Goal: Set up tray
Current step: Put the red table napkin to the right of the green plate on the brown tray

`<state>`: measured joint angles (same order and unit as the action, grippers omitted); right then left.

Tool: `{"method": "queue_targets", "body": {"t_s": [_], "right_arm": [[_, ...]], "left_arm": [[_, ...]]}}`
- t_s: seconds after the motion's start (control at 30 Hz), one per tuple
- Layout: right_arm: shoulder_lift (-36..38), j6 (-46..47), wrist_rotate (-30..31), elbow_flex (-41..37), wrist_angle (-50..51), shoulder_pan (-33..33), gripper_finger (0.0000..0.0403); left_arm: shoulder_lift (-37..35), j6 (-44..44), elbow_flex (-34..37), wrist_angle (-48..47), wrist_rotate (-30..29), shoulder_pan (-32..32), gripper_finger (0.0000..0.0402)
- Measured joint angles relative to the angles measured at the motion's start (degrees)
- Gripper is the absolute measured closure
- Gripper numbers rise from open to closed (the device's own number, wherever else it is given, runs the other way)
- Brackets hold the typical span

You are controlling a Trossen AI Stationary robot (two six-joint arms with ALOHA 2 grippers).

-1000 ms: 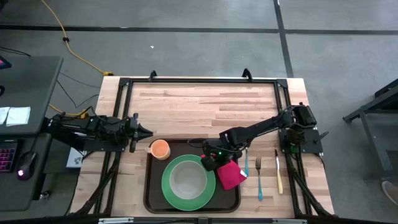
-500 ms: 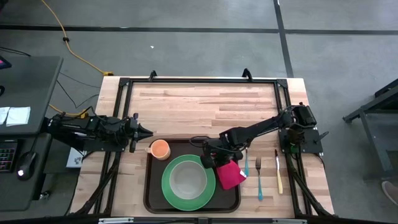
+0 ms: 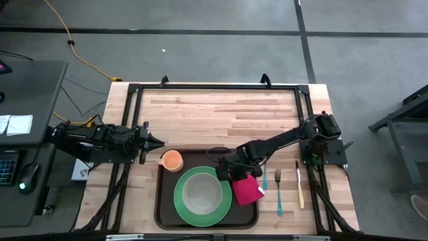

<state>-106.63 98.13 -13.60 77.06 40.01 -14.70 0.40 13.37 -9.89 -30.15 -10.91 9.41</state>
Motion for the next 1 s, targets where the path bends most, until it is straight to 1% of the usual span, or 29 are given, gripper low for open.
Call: {"method": "queue_targets", "body": {"t_s": [0.47,1.0], "right_arm": [[0.00,8.44,3.37,0.02,0.47,-0.85,0.0403],[0.00,14.29,2.76,0.02,0.73,-1.84,0.0403]], "left_arm": [[-0.01,0.00,0.00,0.01,2.68,0.00,0.0328],[0.00,0.00,0.00,-0.01,2.61,0.00,0.0328]]}}
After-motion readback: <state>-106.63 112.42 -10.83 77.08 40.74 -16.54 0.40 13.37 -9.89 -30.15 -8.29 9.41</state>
